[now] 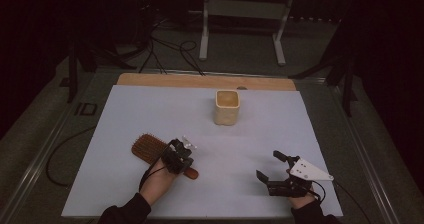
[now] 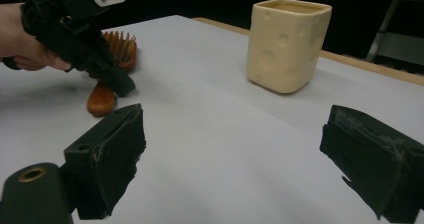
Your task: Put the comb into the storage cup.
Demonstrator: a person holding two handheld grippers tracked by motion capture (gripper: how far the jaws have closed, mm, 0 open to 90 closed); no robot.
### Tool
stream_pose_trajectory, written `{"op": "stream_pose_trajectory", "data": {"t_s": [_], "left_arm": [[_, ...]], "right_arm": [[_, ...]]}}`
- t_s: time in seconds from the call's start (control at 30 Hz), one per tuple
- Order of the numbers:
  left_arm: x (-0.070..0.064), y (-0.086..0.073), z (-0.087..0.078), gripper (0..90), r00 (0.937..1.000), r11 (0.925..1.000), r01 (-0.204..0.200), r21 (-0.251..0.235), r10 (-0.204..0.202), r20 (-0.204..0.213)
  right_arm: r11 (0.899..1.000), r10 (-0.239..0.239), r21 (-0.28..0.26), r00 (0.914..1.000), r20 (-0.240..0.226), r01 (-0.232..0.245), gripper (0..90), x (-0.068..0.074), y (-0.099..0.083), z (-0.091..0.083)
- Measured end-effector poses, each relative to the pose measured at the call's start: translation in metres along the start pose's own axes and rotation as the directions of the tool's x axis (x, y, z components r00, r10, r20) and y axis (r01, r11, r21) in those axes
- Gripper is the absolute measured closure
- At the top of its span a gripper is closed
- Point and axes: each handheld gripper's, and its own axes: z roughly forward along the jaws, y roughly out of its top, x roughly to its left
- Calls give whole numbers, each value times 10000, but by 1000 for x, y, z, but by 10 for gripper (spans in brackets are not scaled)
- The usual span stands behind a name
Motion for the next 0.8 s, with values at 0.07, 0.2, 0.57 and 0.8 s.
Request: {"op": "stream_pose_trajectory", "data": {"t_s": [0.07, 0.2, 0.57, 0.8], "left_arm": [[0, -4, -2, 900, 10000, 9999, -17, 109, 16, 59], [0, -13, -7, 900, 9999, 9998, -83, 156, 82, 88], [8, -40, -24, 900, 9998, 9993, 147, 340, -152, 142], [16, -53, -34, 900, 9996, 9977, 263, 627, -268, 80]], "right_arm": [[10000, -13, 26, 10000, -8, 13, 94, 0, 0, 0], [10000, -46, 25, 10000, -22, 46, 94, 1, 0, 1], [10000, -52, 37, 10000, -32, 52, 94, 1, 0, 1], [10000, -35, 36, 10000, -11, 35, 94, 1, 1, 1]]}}
